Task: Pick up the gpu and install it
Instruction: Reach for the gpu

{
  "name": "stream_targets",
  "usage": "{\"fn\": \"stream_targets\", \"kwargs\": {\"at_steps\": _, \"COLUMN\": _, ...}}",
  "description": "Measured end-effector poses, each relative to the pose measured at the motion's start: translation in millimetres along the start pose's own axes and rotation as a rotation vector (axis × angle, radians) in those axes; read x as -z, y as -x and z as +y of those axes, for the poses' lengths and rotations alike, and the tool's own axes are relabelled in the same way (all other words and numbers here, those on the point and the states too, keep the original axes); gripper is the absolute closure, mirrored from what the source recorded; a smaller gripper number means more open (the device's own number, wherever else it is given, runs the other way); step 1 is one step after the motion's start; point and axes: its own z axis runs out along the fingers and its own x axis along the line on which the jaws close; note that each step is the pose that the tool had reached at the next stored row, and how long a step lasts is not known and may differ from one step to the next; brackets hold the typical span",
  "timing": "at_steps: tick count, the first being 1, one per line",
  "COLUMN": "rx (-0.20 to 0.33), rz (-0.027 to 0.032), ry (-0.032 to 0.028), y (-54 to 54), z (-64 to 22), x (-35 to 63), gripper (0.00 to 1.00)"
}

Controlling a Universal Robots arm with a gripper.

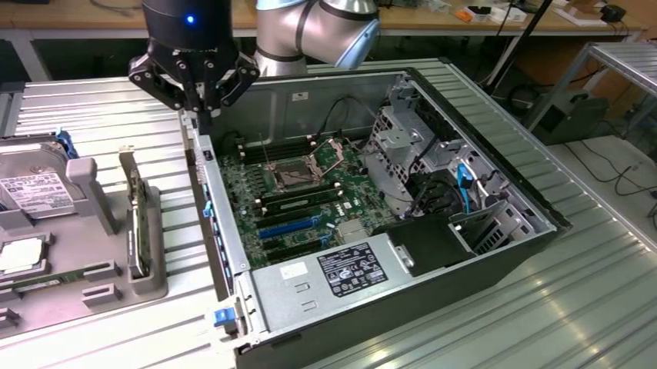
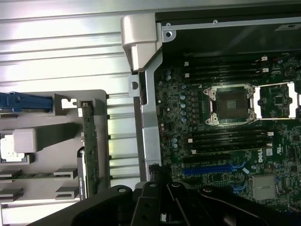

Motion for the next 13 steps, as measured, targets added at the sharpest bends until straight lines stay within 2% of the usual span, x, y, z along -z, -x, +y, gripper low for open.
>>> {"fn": "stream_targets", "kwargs": {"at_steps": 13, "rx": 0.000, "rz": 0.0000, "ry": 0.0000, "y": -15.5, "z": -1.4, "x": -0.6, "gripper": 0.90}}
